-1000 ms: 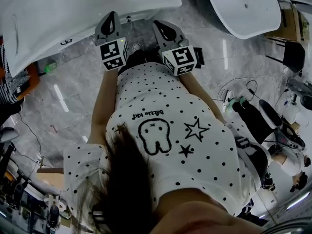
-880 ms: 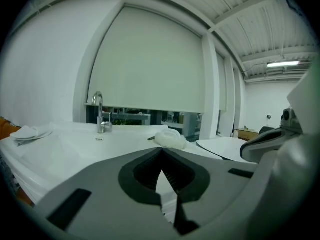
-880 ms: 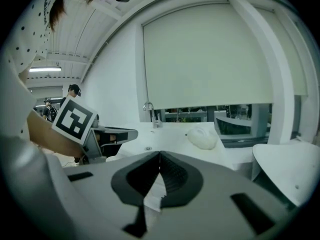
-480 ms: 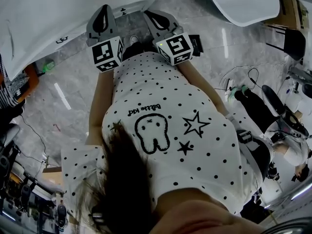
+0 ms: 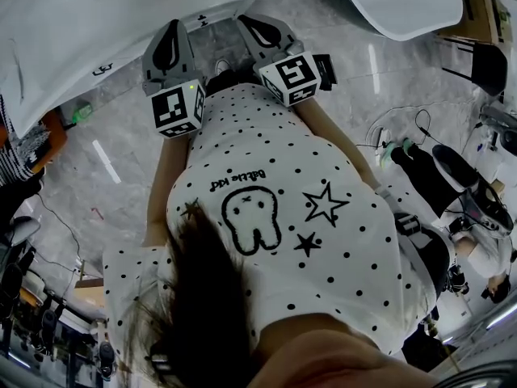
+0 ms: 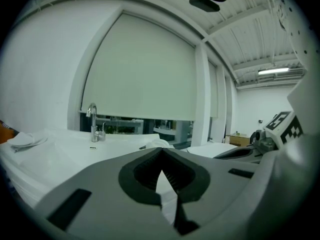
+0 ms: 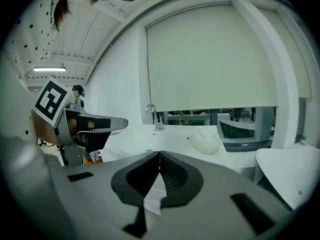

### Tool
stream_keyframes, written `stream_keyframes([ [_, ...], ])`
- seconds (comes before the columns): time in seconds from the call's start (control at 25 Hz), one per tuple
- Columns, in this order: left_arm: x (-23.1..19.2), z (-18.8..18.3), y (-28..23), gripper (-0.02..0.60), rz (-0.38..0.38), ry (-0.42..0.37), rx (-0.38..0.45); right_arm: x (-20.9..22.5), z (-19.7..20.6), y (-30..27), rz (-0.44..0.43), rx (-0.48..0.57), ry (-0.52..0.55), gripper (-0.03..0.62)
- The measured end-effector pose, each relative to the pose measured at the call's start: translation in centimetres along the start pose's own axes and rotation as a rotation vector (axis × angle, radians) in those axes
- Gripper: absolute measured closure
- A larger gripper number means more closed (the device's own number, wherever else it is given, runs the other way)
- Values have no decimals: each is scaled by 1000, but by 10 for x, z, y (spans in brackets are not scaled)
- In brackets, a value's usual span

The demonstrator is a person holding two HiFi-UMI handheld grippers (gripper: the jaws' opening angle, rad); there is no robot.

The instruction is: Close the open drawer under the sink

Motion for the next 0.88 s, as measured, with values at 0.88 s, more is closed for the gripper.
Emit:
stream_keyframes([
  [0.88,1,4,11,577,12,29,12,-6,-6,-1,-77,22,100,580],
])
Point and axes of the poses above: the fingertips, and each gripper's own axes: y backward along the fingers, x to its right, z out of its underside, the point moved 7 cm from there along y, backward along the fingers, and after that the axes turned 6 degrees about -x, right-handed, at the moved point
